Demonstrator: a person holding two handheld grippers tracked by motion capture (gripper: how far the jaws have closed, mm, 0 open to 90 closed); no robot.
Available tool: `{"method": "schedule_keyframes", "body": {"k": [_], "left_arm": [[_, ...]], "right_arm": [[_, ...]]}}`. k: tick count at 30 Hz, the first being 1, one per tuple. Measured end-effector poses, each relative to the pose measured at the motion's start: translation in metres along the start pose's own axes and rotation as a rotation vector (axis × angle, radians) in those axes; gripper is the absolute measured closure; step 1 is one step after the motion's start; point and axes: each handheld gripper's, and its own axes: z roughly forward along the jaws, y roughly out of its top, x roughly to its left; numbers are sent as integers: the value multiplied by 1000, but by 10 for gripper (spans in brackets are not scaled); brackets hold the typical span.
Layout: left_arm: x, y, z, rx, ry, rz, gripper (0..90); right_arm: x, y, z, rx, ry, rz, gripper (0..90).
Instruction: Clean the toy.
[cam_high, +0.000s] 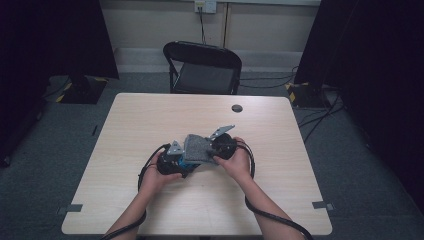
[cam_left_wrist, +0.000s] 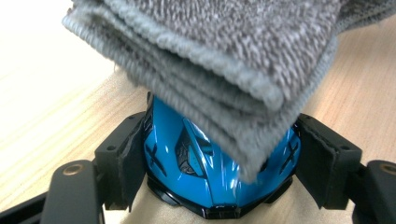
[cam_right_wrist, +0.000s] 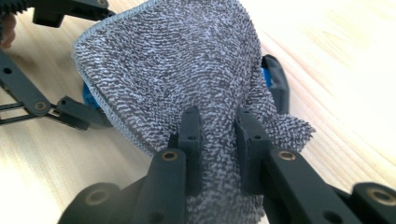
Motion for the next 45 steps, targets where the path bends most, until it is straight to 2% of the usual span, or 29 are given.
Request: {"method": "schedule_keyframes", "body": {"k": [9, 25, 45], "left_arm": [[0, 0, 0, 0, 0, 0, 253], [0, 0, 0, 0, -1, -1, 253], [0, 0, 0, 0, -1, -1, 253]], "right_arm": [[-12, -7, -5, -11, -24, 50, 744], [-26, -13, -10, -3, -62, 75, 745], [-44, -24, -15, -3, -101, 133, 746]]}}
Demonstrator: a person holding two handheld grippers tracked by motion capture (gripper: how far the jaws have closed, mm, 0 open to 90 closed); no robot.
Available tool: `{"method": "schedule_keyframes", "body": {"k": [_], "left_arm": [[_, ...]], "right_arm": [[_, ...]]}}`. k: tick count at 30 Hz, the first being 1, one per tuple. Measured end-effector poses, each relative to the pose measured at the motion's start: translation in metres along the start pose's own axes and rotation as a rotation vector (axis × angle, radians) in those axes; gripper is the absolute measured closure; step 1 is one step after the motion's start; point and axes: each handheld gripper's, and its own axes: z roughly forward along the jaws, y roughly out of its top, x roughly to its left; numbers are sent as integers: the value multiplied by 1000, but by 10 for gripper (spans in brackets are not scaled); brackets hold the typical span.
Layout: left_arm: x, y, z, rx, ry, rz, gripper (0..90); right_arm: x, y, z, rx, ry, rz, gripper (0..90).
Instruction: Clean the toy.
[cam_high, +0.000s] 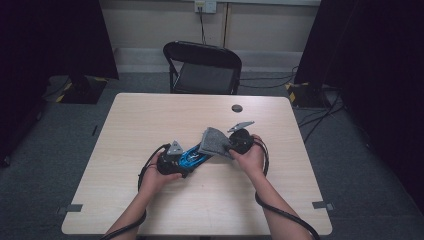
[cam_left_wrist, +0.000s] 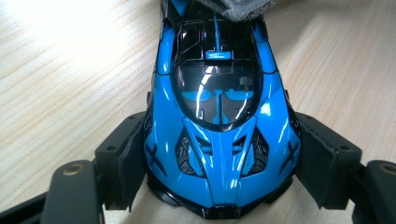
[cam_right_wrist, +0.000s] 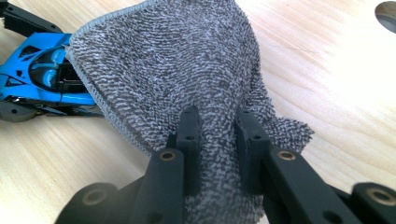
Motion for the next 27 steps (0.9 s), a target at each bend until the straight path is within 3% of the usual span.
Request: {"method": "schedule_keyframes", "body": {"k": [27], "left_arm": [[0, 0, 0, 0, 4, 2, 253]], "right_arm": [[-23, -13, -9, 1, -63, 44, 746]]}}
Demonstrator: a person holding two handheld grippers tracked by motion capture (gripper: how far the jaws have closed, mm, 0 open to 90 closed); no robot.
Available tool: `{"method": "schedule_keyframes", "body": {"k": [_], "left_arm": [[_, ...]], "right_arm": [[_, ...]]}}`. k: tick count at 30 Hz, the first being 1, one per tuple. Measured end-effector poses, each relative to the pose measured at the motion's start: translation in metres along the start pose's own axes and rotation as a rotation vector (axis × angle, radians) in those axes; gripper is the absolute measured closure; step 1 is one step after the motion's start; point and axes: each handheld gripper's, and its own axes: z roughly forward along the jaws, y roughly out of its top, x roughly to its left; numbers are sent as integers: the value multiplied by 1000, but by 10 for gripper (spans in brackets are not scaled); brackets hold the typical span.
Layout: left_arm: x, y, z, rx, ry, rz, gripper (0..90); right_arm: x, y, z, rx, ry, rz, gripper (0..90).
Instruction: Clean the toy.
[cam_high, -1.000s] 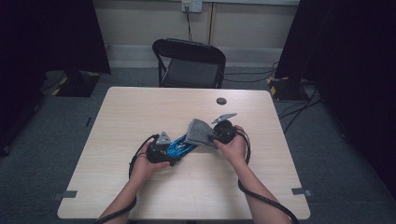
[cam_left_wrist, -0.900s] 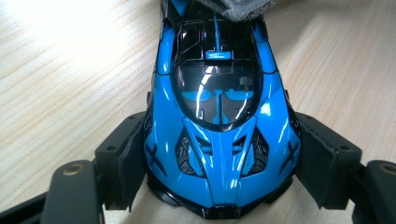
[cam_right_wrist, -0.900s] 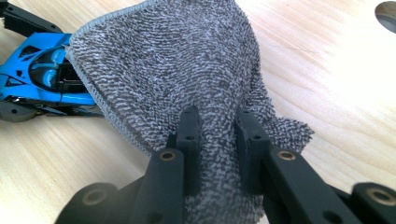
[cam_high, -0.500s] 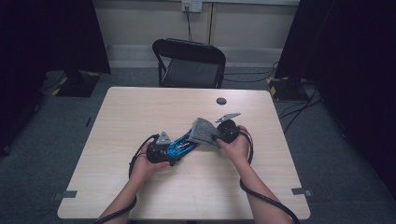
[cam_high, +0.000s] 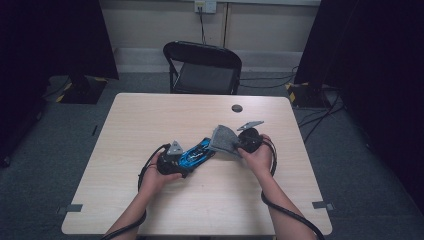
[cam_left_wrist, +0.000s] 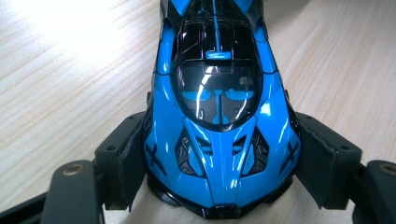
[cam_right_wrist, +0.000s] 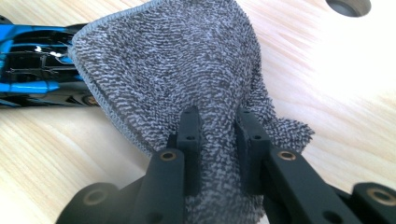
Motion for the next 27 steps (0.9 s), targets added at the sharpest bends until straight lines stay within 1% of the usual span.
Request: {"method": "schedule_keyframes", "body": {"k": [6, 12, 18, 21, 22, 24, 27], "left_arm": [[0, 0, 0, 0, -2, -1, 253], [0, 0, 0, 0, -3, -1, 253], [0, 0, 0, 1, 1, 3, 253], [0, 0, 0, 0, -3, -1, 252], [0, 0, 0, 1, 2, 3, 253], [0, 0, 0, 0, -3, -1, 253], [0, 0, 0, 1, -4, -2, 252]], "right_arm": [[-8, -7, -4, 3, -8, 18, 746], [-16, -16, -10, -1, -23, 18, 746], [-26, -30, -20, -19, -21, 58, 746], [-25, -33, -25, -26, -16, 50, 746], [-24, -34, -27, -27, -17, 42, 746], [-21, -36, -30, -34, -14, 24, 746], [-17, -42, -36, -47, 12, 21, 746]]}}
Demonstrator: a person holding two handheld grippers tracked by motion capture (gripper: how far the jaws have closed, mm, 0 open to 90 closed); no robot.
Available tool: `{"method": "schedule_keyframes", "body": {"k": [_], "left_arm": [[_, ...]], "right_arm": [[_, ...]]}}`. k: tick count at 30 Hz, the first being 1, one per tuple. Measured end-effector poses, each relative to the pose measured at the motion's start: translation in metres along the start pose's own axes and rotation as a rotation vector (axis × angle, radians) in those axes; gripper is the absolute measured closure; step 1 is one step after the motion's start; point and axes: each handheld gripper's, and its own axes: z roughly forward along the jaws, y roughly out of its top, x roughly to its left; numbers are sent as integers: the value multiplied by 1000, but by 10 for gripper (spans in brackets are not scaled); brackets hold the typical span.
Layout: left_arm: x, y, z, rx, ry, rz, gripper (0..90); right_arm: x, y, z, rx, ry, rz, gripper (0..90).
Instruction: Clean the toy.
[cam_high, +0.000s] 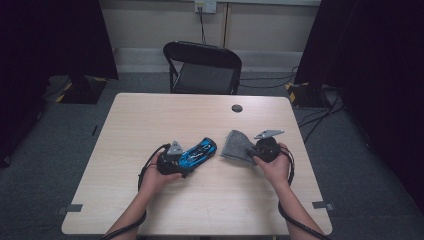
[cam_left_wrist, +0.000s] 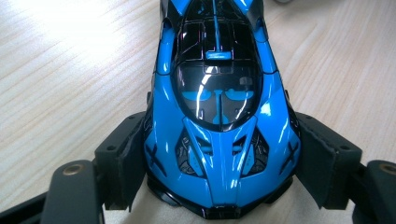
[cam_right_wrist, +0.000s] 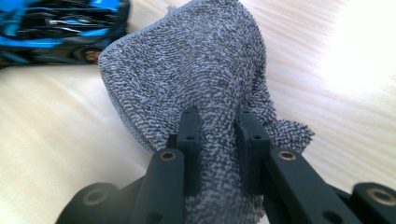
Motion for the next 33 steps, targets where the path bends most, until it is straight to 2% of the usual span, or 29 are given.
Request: {"method": "schedule_keyframes", "body": {"k": [4, 8, 12, 15, 19, 22, 23, 26, 30, 33], "left_arm": [[0, 0, 0, 5, 10, 6, 245], [0, 0, 0, 10, 6, -7, 210], [-1, 1, 1, 12, 1, -14, 185], [-1, 2, 1, 17, 3, -11, 174], [-2, 4, -3, -10, 2, -18, 188], [-1, 10, -10, -27, 8, -13, 190], [-2, 11, -11, -34, 1, -24, 191], [-1, 19, -19, -61, -1, -13, 212], [-2, 29, -25, -91, -14, 6, 304], [-3, 33, -20, -67, -20, 28, 360]], "right_arm": [[5, -7, -9, -34, 41, 2, 746], [14, -16, -16, -19, 46, -36, 744], [22, -30, -18, -38, 115, -10, 742], [26, -38, -18, -35, 137, -11, 741], [30, -43, -19, -23, 171, -24, 740], [34, -45, -18, -14, 178, -38, 739], [36, -45, -18, -13, 180, -45, 738], [40, -43, -20, -16, 190, -59, 738], [46, -42, -21, -18, 205, -92, 737], [52, -43, -19, -12, 233, -111, 735]]}}
